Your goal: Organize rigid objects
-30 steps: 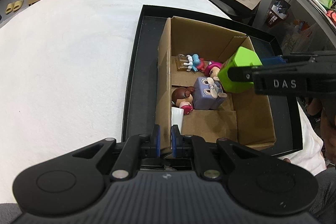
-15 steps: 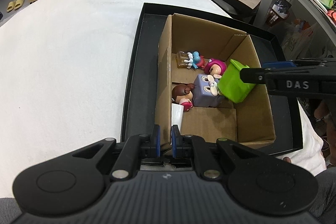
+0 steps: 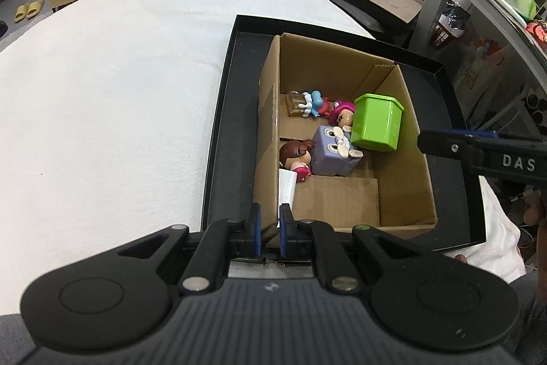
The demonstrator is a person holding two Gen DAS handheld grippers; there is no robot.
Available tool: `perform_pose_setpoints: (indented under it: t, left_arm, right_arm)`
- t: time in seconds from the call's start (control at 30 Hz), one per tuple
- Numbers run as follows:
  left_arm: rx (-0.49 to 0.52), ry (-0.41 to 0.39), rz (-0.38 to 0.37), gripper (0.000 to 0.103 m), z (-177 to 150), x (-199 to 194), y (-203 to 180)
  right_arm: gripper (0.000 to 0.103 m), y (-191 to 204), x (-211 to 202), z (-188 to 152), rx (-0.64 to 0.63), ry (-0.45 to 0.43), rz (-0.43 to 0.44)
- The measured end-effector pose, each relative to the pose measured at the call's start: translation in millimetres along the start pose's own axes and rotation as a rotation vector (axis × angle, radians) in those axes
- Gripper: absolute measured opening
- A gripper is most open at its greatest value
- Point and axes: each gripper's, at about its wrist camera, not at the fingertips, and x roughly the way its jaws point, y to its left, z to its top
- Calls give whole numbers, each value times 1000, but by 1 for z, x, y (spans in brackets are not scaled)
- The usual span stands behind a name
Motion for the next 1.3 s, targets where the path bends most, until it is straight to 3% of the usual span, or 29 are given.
perform_pose_setpoints:
  t: [0.27, 0.37, 0.8, 1.2, 1.3]
  left_arm:
    - [30, -35, 3, 13, 2, -28, -4]
    - [41, -48, 2, 15, 3, -39, -5]
    - [77, -137, -34, 79, -10, -93, -13]
    - [88, -177, -59, 88, -37, -138, -13]
    - [115, -204, -33, 90, -45, -150, -15]
  right_arm:
    - [68, -3, -26, -12, 128, -49, 28]
    - [75, -2, -34, -19, 166, -63, 2]
    - [101, 9, -93, -43, 254, -154, -95]
    - [103, 33, -136, -61, 250, -203, -118]
    - [103, 39, -146, -65, 249, -213, -121]
